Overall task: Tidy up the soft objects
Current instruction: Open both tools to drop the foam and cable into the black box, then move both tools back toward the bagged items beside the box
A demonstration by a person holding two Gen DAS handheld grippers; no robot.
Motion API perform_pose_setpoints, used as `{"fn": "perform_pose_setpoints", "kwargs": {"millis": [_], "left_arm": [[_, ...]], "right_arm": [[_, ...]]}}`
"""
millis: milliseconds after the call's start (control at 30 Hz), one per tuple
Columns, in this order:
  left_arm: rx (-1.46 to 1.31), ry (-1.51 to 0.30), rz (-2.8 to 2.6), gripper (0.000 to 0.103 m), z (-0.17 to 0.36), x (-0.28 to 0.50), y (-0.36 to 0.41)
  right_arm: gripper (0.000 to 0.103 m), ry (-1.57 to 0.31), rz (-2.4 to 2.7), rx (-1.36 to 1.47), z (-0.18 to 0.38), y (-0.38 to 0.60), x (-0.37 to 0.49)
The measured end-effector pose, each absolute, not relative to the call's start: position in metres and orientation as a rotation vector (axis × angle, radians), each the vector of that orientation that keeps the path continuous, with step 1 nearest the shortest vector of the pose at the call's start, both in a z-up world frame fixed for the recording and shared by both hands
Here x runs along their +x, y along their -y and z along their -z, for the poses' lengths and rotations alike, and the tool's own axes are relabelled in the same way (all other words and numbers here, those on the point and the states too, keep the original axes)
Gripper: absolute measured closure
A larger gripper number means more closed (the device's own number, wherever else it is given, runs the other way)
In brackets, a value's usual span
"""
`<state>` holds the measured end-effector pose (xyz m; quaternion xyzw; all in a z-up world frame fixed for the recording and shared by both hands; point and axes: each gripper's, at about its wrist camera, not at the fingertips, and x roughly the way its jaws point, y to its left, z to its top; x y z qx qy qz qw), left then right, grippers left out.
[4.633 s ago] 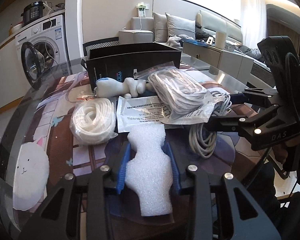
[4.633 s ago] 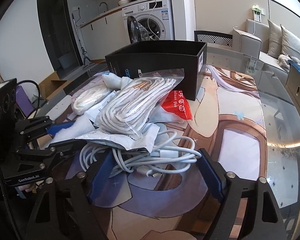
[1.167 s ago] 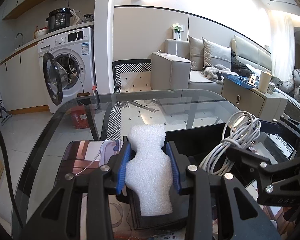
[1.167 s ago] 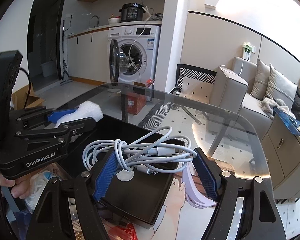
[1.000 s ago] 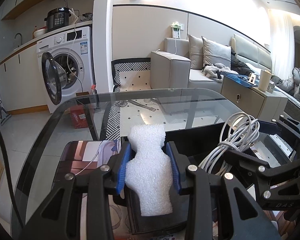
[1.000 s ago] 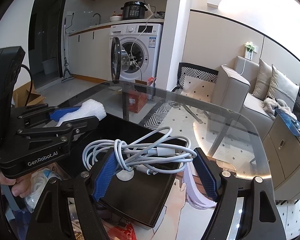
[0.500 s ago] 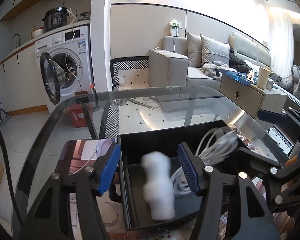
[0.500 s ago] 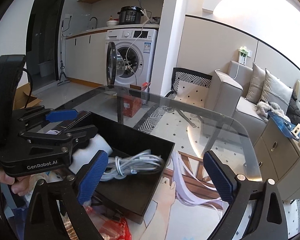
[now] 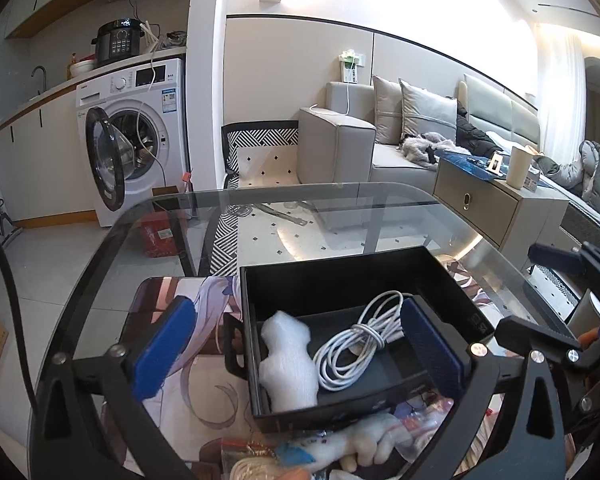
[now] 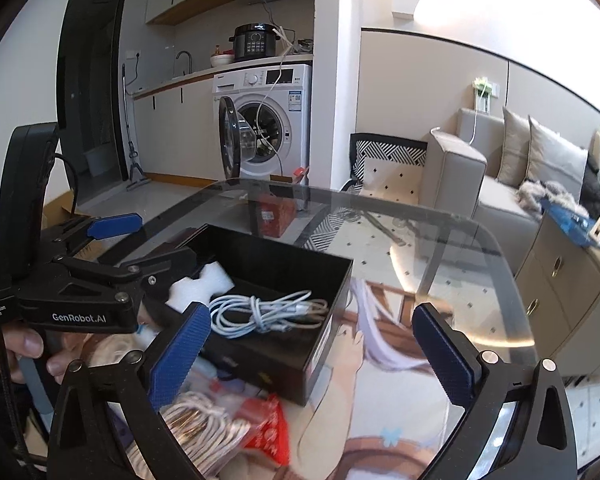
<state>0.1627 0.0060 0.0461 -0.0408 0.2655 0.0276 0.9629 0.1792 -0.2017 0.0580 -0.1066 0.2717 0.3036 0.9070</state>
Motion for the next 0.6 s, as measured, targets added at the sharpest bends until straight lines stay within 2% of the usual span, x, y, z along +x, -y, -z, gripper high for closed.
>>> {"fn": "perform_pose_setpoints", "kwargs": {"millis": [600], "left_arm": [[-0.033,-0.538,-0.081,0.0,-0.043,0.096,-0.001]], "right_arm": [[0.001,-0.59,-0.652,-0.144,-0.047,0.231,0.121]]}}
